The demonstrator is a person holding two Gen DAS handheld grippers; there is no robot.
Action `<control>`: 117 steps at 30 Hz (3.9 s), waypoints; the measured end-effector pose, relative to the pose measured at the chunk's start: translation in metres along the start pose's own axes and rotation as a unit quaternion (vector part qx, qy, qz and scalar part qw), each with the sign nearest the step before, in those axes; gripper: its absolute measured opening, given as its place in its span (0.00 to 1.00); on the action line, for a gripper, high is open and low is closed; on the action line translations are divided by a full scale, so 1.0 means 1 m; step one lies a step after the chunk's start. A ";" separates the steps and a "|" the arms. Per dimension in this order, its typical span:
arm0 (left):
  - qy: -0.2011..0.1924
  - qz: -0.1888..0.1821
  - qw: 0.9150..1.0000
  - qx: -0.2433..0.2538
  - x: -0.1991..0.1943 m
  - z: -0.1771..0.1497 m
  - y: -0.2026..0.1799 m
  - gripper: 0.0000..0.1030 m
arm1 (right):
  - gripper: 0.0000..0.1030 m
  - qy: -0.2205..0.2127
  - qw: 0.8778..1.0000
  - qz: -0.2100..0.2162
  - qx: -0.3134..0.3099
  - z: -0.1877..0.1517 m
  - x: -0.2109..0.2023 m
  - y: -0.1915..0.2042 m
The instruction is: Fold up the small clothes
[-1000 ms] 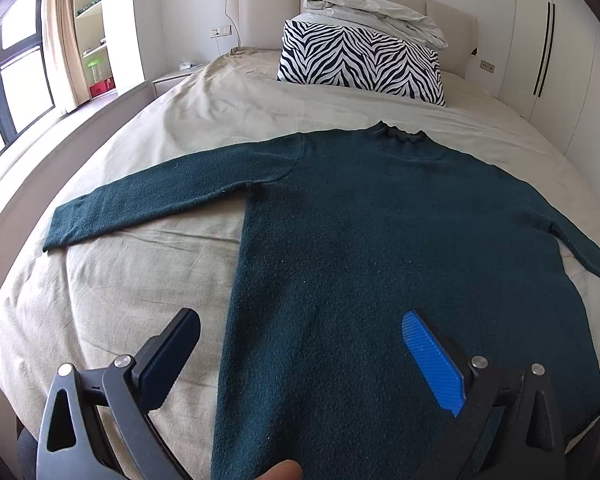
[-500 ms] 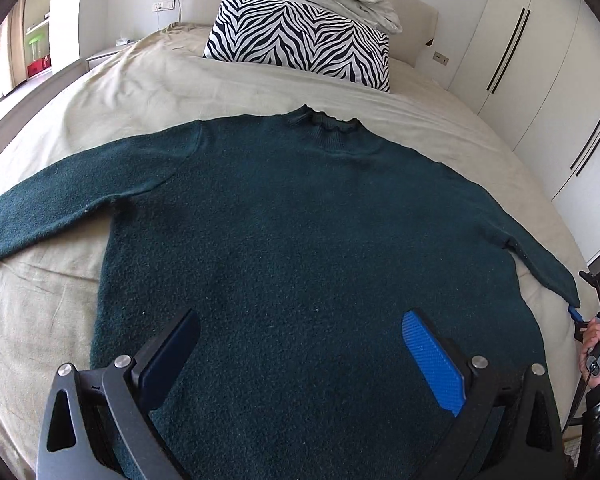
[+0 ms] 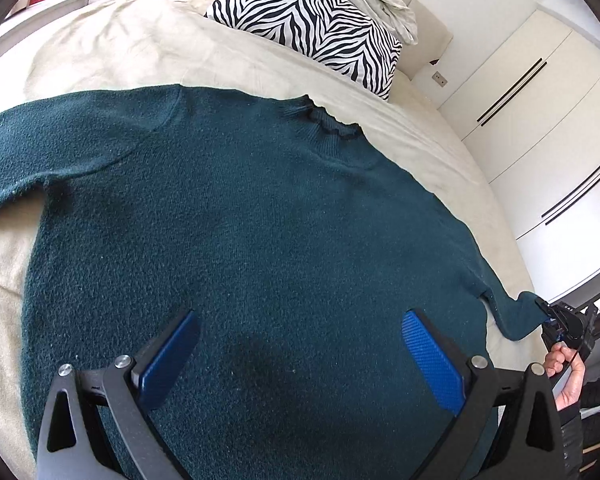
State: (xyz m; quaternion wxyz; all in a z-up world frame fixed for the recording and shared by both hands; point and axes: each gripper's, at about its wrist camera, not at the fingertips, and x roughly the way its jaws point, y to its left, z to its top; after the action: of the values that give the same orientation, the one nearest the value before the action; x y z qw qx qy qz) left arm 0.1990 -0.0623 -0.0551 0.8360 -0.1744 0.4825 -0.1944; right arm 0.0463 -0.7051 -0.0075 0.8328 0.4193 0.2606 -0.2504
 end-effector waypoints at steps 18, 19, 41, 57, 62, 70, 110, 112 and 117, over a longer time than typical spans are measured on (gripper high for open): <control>-0.022 -0.115 0.986 -0.115 0.004 0.038 0.054 1.00 | 0.52 0.227 0.893 0.163 -0.352 -0.339 0.087 0.295; -0.017 -0.122 0.985 -0.120 0.008 0.038 0.052 1.00 | 0.58 0.220 0.899 0.171 -0.338 -0.339 0.083 0.287; -0.030 -0.048 0.998 -0.027 0.032 0.069 -0.002 0.08 | 0.58 0.193 0.955 0.226 0.011 -0.235 0.025 0.072; -0.067 -0.013 0.995 -0.066 0.062 0.058 0.077 0.12 | 0.58 0.218 0.950 0.215 0.055 -0.217 0.083 0.115; -0.072 -0.030 0.994 -0.073 0.061 0.053 0.081 0.12 | 0.58 0.151 0.961 0.212 0.088 -0.184 0.087 0.097; -0.079 -0.051 0.993 -0.077 0.059 0.051 0.084 0.12 | 0.42 0.126 0.950 0.242 0.149 -0.178 0.087 0.059; -0.224 -0.075 0.937 -0.258 -0.128 0.004 0.228 0.87 | 0.56 0.172 0.960 0.218 0.026 -0.188 -0.036 0.047; -0.264 -0.058 0.906 -0.326 -0.165 -0.015 0.278 0.87 | 0.56 0.183 0.956 0.227 0.022 -0.200 -0.042 0.058; -0.312 -0.058 0.825 -0.467 -0.204 -0.053 0.366 0.85 | 0.56 0.207 0.949 0.238 0.009 -0.228 -0.050 0.087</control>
State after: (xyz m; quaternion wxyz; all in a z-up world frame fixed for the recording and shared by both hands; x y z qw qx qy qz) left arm 0.1170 0.3487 -0.1050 0.7476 -0.6232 0.2185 0.0712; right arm 0.0135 -0.4606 -0.0434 0.7919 0.5194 0.3180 0.0449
